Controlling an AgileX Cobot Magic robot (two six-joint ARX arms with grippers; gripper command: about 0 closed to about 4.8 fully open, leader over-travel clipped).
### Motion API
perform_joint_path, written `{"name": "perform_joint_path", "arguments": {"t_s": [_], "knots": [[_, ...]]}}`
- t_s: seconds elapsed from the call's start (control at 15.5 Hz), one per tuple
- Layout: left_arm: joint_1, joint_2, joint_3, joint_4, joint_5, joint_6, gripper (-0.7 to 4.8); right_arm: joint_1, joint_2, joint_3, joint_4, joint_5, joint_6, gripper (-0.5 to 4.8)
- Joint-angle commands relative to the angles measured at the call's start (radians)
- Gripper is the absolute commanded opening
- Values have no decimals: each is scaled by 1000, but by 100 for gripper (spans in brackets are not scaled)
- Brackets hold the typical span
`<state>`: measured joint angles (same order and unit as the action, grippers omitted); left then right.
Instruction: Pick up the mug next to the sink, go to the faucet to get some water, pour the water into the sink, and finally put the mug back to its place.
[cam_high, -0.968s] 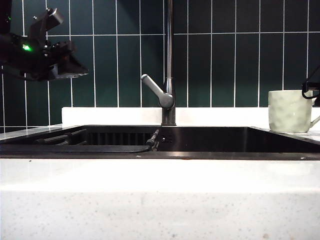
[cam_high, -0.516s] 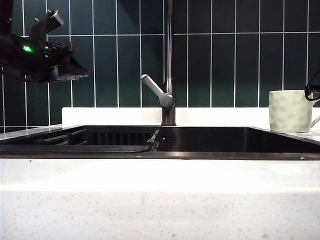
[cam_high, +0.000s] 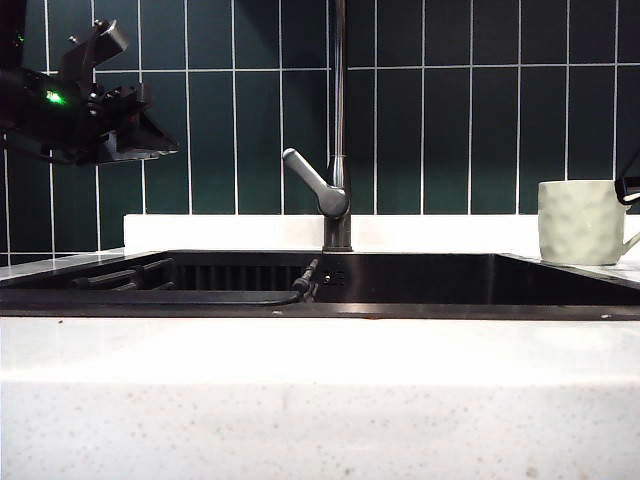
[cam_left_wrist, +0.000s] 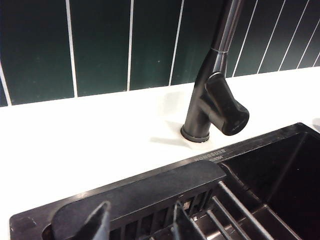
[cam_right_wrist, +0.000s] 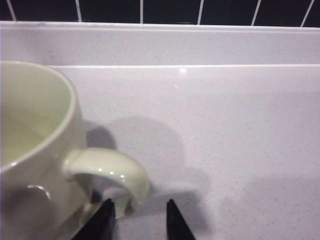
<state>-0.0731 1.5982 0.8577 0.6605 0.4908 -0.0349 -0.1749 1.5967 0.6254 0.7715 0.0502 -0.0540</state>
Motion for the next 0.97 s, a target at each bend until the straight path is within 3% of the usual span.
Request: {"name": "perform_joint_path", "arguments": {"t_s": [0.06, 0.97], "knots": [[-1, -3, 3, 7, 8, 1, 159, -1, 7, 8, 35, -5, -4, 150], [-5, -3, 3, -44, 55, 0, 156, -9, 134, 117, 53, -30, -4, 158]]}}
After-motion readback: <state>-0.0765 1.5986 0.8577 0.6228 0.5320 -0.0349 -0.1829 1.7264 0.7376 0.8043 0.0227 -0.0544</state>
